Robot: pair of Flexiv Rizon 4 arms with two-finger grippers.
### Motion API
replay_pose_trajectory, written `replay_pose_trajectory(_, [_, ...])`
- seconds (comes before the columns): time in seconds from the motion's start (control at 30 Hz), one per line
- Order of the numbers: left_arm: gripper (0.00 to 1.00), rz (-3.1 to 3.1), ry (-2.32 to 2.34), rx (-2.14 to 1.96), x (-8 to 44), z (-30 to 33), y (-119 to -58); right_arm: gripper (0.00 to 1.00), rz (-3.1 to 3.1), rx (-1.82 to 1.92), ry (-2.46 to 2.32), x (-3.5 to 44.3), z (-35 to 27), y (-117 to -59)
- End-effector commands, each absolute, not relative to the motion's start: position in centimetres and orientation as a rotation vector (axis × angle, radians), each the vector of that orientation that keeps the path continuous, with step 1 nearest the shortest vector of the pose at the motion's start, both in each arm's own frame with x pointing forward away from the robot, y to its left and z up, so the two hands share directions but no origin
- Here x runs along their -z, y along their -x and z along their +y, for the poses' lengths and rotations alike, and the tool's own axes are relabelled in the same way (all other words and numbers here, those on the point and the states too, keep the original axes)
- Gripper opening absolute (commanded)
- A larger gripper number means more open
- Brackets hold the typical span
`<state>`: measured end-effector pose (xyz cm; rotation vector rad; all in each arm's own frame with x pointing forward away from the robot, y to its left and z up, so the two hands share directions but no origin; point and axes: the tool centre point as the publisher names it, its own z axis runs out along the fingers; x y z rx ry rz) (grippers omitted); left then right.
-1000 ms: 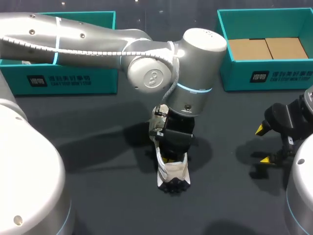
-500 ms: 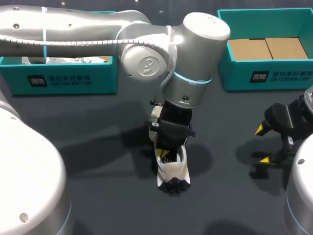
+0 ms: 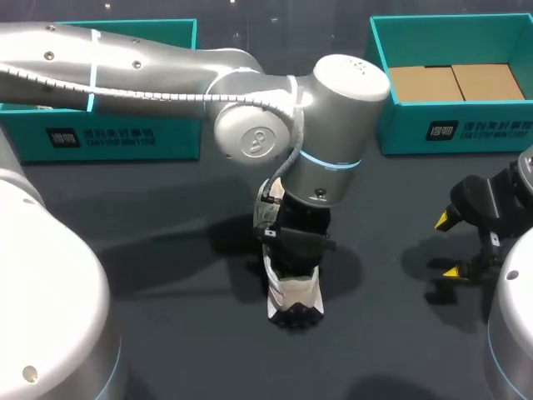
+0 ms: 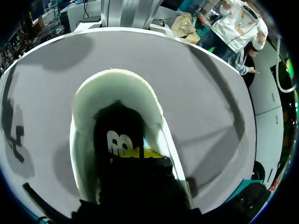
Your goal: Take the shoe out of the shoebox, open the shoe tongue, remove and reinsert the insole, then place the shoe into the shoebox
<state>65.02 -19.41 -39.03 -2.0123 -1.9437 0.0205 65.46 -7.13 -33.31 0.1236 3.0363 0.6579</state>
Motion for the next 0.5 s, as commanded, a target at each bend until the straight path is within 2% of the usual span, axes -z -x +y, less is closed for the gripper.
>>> replay_pose_trajectory(0.03, [0.00,-1.999,2.010,-0.097,40.3,-19.1,-65.1,1.00,3.035,-0.654,-0.125,33.2,-7.1,-65.3])
replay_pose_trajectory(0.5, [0.00,-1.979,2.121,-0.217,35.3,-19.8,-63.5,1.00,3.035,-0.654,-0.125,33.2,-7.1,-65.3])
